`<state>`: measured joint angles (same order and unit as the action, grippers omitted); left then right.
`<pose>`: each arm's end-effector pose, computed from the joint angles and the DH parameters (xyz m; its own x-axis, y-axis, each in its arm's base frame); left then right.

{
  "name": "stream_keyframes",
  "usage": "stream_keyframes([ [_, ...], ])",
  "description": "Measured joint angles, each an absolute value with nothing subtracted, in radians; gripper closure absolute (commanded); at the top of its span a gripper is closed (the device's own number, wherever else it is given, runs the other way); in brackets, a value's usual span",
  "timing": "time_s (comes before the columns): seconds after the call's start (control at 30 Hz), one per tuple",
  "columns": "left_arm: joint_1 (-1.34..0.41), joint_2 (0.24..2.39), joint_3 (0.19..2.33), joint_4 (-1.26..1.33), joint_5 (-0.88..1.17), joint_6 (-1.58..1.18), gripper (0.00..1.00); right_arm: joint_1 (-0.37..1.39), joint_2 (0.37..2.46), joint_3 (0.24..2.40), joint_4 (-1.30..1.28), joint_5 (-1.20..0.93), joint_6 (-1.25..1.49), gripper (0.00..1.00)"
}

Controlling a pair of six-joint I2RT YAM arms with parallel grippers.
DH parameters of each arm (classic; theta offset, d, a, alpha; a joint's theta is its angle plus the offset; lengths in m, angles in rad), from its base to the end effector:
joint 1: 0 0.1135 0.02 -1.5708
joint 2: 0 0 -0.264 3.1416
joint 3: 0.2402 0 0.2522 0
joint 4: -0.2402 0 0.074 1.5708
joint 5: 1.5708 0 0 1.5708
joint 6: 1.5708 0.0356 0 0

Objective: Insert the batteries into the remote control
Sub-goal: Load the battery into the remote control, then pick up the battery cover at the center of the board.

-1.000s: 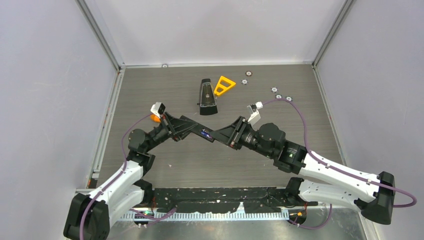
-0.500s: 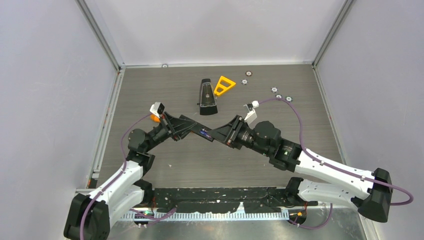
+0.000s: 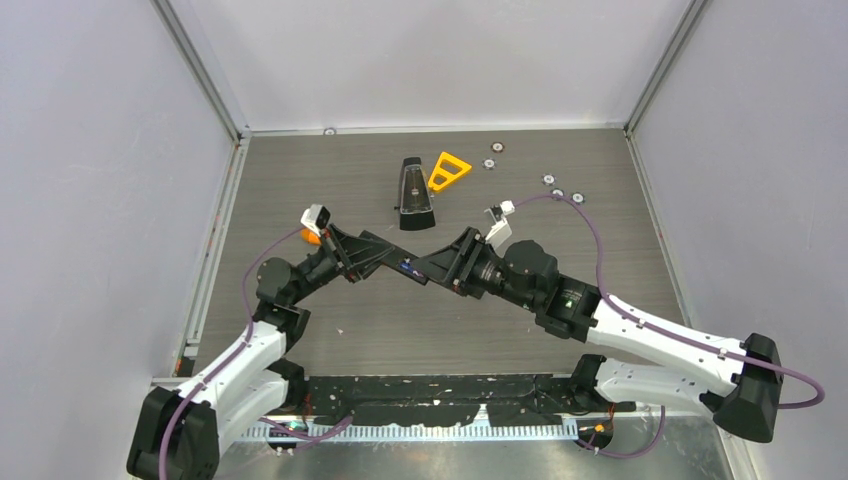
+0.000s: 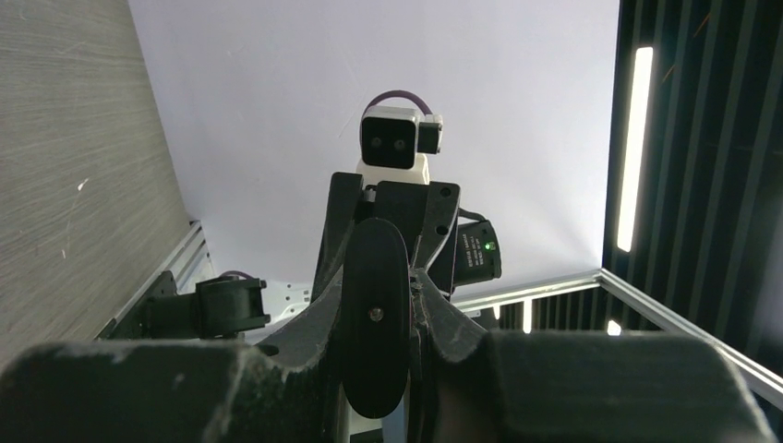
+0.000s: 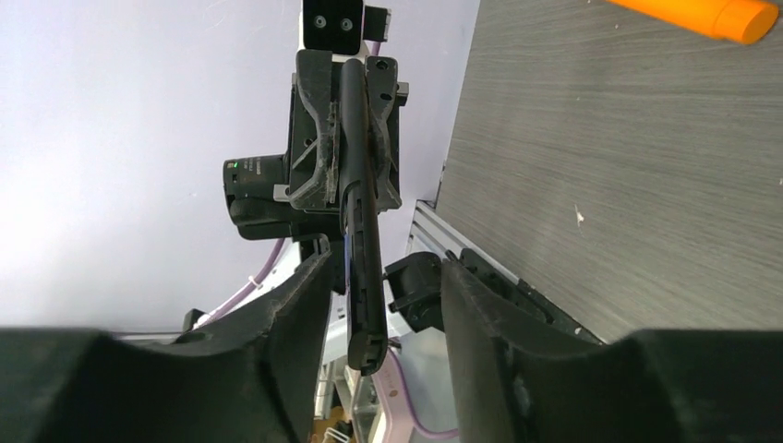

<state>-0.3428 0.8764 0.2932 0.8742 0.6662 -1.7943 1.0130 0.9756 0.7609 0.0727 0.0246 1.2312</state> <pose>0.1680 -0.0833 0.2608 -0.8613 -0.5066 0.0394 0.0813 -0.2140 -0.9734 0.1239 0.1969 0.3230 -0.8125 0.4784 -0.3330 -0.2076 0.2964 0.9322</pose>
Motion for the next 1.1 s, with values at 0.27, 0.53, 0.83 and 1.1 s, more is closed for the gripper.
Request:
stream_keyframes([
  [0.27, -0.345, 0.876, 0.293, 0.866, 0.667, -1.716, 1.0, 1.008, 0.941, 0.759, 0.035, 0.036, 1.188, 0.2],
  [0.53, -0.334, 0.865, 0.293, 0.754, 0.677, -1.52, 1.0, 0.881, 0.808, 0.764, -0.101, 0.017, 1.052, 0.2],
  [0.83, -0.304, 0.738, 0.321, 0.307, 0.618, -1.225, 1.0, 0.764, 0.939, 0.845, -0.448, 0.078, 0.675, 0.19],
  [1.1, -0.273, 0.744, 0.334, 0.15, 0.596, -1.144, 1.0, 0.764, 1.292, 0.984, -0.629, 0.141, 0.315, 0.19],
])
